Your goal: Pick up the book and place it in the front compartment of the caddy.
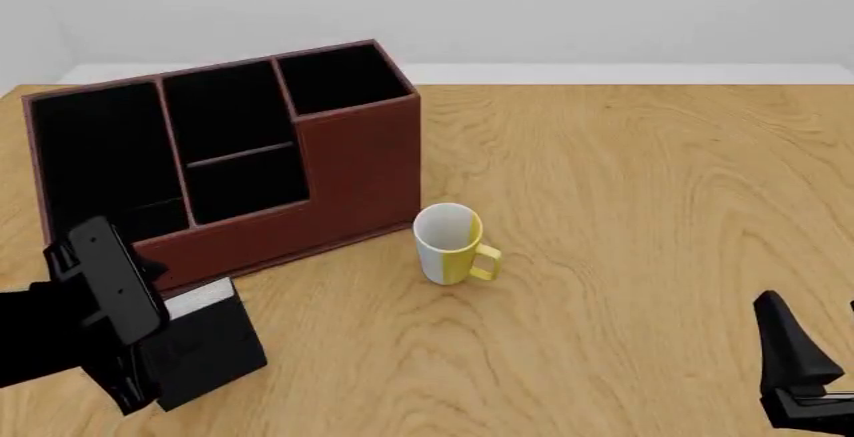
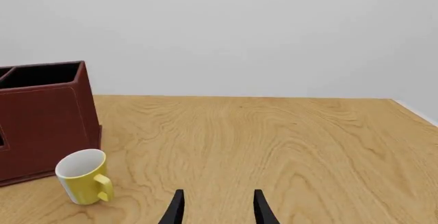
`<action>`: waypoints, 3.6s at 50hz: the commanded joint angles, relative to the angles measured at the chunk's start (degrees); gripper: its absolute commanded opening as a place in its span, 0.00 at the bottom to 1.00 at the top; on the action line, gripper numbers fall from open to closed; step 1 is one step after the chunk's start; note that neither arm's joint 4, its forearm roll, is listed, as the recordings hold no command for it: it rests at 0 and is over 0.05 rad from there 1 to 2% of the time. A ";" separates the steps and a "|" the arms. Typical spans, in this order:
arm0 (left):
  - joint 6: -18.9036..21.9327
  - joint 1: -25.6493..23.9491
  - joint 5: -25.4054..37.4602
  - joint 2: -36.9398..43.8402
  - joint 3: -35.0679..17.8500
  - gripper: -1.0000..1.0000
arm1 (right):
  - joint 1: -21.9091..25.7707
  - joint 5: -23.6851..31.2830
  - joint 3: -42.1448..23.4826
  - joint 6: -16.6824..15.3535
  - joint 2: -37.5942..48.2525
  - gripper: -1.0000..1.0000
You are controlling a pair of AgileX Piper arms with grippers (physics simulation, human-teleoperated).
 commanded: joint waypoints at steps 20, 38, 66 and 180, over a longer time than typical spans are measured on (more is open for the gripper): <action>-2.09 1.07 -5.06 5.58 3.09 1.00 | 0.01 -0.03 -0.01 0.00 0.03 1.00; 2.92 4.24 -6.61 3.15 6.17 1.00 | 0.00 -0.12 0.00 -0.03 0.10 1.00; 20.44 -11.27 0.90 -14.17 -2.17 0.00 | 0.02 -0.12 0.00 -0.03 0.11 1.00; 34.29 2.93 -37.75 15.72 -10.40 0.00 | 0.01 -0.12 0.00 -0.01 0.11 1.00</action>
